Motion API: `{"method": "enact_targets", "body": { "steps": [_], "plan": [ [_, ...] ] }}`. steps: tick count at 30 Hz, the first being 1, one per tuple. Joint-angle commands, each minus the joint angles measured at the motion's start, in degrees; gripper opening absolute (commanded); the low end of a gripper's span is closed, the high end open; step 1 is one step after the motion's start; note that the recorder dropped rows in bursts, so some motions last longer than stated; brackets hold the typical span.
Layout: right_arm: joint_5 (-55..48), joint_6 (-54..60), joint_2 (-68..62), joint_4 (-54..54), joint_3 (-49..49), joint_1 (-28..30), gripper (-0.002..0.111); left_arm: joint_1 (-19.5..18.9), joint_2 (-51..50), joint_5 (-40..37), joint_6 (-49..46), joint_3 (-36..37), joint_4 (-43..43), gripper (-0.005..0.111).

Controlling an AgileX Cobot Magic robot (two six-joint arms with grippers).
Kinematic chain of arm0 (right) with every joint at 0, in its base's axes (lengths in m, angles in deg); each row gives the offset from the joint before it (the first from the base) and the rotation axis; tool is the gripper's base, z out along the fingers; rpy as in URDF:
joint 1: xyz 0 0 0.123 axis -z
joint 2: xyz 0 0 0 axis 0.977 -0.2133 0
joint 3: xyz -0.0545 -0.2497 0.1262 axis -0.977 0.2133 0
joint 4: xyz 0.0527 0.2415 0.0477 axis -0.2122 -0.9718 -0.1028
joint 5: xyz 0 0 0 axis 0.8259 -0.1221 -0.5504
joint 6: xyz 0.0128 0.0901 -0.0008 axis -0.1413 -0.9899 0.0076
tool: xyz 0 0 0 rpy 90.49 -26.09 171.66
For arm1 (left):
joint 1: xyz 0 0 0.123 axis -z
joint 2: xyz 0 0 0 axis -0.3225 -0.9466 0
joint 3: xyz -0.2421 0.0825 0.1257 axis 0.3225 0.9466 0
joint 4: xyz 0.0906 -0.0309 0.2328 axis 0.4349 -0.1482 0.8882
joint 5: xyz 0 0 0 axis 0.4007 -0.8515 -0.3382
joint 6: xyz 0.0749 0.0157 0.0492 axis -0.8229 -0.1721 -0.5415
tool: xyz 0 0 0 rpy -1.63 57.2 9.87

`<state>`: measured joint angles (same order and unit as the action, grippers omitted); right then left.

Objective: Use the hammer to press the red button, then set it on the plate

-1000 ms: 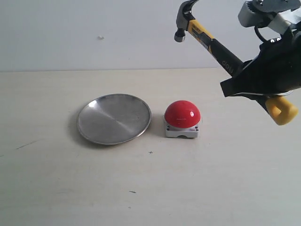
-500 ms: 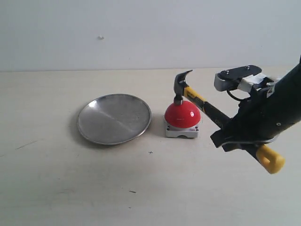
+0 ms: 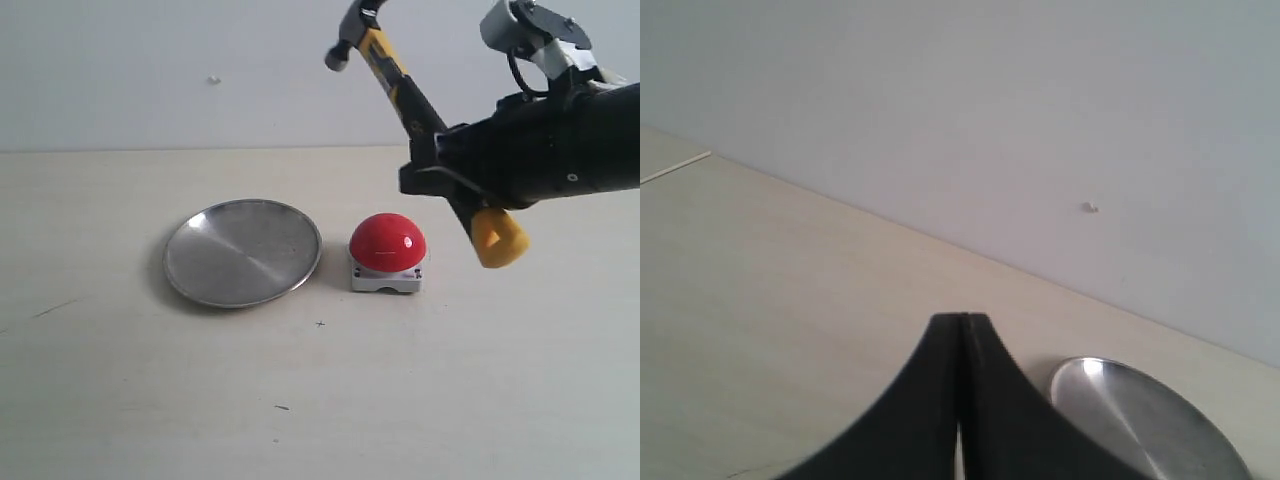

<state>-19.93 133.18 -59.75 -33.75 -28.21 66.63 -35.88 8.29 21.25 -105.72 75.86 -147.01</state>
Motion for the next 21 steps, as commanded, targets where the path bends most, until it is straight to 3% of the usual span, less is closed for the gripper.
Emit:
{"method": "enact_targets", "body": {
  "steps": [1,12,19,21],
  "plan": [
    [-8.41,25.73,-2.64,-32.6,1.36,-0.34,0.0,-0.24,0.33,0.04,-0.12,0.18,-0.35,0.0],
    [1.59,27.48,-13.6,-32.6,-1.92,-9.67,0.0,-0.24,0.33,0.04,-0.12,0.18,-0.35,0.0],
    [36.69,25.98,-12.59,-32.6,-5.05,-19.27,0.0,-0.24,0.33,0.04,-0.23,0.18,-0.35,0.0],
    [45.99,14.47,-12.35,-20.99,-6.11,-22.52,0.0,-0.24,0.33,0.04,-0.23,0.18,-0.35,0.0]
  ]
}}
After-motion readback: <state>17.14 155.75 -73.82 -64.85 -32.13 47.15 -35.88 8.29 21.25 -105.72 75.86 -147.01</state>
